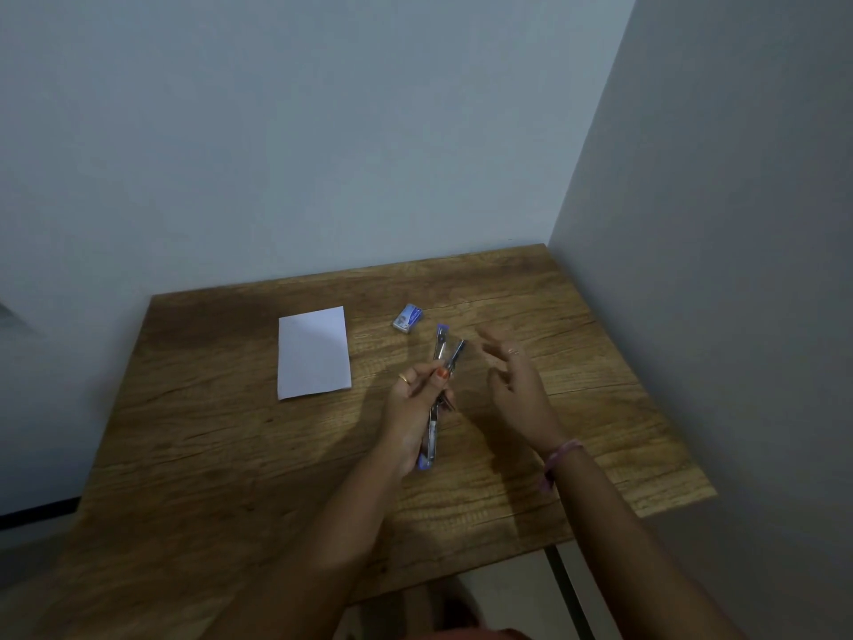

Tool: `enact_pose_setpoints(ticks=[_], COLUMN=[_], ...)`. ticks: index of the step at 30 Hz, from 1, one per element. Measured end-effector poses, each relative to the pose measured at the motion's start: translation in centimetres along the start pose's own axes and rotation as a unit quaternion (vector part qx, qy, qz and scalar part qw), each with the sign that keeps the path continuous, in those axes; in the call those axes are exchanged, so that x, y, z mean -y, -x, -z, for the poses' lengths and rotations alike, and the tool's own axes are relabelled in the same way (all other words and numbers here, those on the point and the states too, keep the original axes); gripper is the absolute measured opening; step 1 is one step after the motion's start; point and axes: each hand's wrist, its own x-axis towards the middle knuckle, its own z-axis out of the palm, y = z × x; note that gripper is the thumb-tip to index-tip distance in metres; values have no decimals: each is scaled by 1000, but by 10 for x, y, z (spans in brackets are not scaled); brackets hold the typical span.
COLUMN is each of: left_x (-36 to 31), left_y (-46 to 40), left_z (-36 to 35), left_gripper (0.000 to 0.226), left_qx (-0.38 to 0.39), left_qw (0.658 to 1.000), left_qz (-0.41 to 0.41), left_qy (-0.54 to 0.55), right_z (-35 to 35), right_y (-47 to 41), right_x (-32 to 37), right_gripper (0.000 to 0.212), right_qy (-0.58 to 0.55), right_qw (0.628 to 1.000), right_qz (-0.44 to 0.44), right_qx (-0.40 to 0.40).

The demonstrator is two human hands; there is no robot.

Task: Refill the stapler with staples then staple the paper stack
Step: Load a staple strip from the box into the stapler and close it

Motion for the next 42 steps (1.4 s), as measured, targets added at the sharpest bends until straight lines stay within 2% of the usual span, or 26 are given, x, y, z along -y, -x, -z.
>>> enact_pose_setpoints(ticks=[2,6,7,10,11,15,16,17,19,20,21,24,25,26,29,30,32,34,35,36,38,39,40,42], left_x=[-1,-5,-6,-10,-12,-17,-18,-18,-17,-16,-15,-15,-16,-18,-21,-21,-22,-23,-23,-23,-22,-22,-22,-23], left_y=[-2,-6,-8,-11,-13,-22,-24,-26,-30,-32,-33,-36,-37,-37,-37,-37,-36,-36,-35,-35,-34,-33,-32,-30], left_z=[1,6,8,12,12,16,17,18,19,20,20,20,20,18,16,16,19,19,19,17,15,14,14,15], left_gripper=[13,16,17,25,27,30,32,35,41,42,41,40,40,39,36,35,35,36,35,34,35,35,35,36], left_qx=[3,18,29,80,93,76,71,69,60,53,46,25,20,20,29,30,30,28,28,30,33,33,33,30], left_qw=[1000,998,996,988,983,963,960,957,951,952,955,965,967,968,969,970,971,974,976,978,981,982,983,985], left_qz=[-13,-32,-36,-41,-46,-109,-124,-134,-134,-128,-122,-115,-114,-115,-113,-113,-113,-111,-109,-107,-105,-104,-104,-104], left_qy=[-15,-59,-76,-129,-151,-236,-242,-250,-270,-273,-267,-236,-227,-220,-216,-215,-208,-194,-184,-175,-160,-155,-150,-137], right_z=[0,3,4,7,7,-1,-2,-3,-3,-3,-2,-2,-2,-1,2,6,11,10,9,5,1,2,6,15], right_y=[0,-5,-5,-7,-8,-10,-10,-9,-7,-6,-6,-10,-11,-12,-15,-17,-20,-19,-19,-17,-13,-12,-14,-19], right_x=[-2,-1,-1,-6,-6,-5,-5,-7,-12,-14,-15,-10,-9,-7,-9,-8,-3,4,5,6,5,3,4,12], right_gripper=[65,70,71,74,75,75,74,75,75,74,72,73,74,75,74,75,76,79,82,83,85,86,86,81], right_qy=[55,2,8,102,103,-20,-33,-27,17,29,23,-98,-113,-99,70,94,57,-75,-106,-103,29,98,125,91], right_qw=[997,1000,1000,988,987,999,998,999,994,990,993,992,988,990,992,988,997,994,989,992,998,988,982,990], right_qz=[45,-1,7,69,70,-26,-38,-34,10,24,23,-42,-58,-59,14,24,38,17,5,-8,25,60,82,102], right_qx=[23,-26,-13,97,105,-30,-31,-2,111,136,117,-66,-92,-78,104,118,33,-81,-100,-78,55,105,113,38])
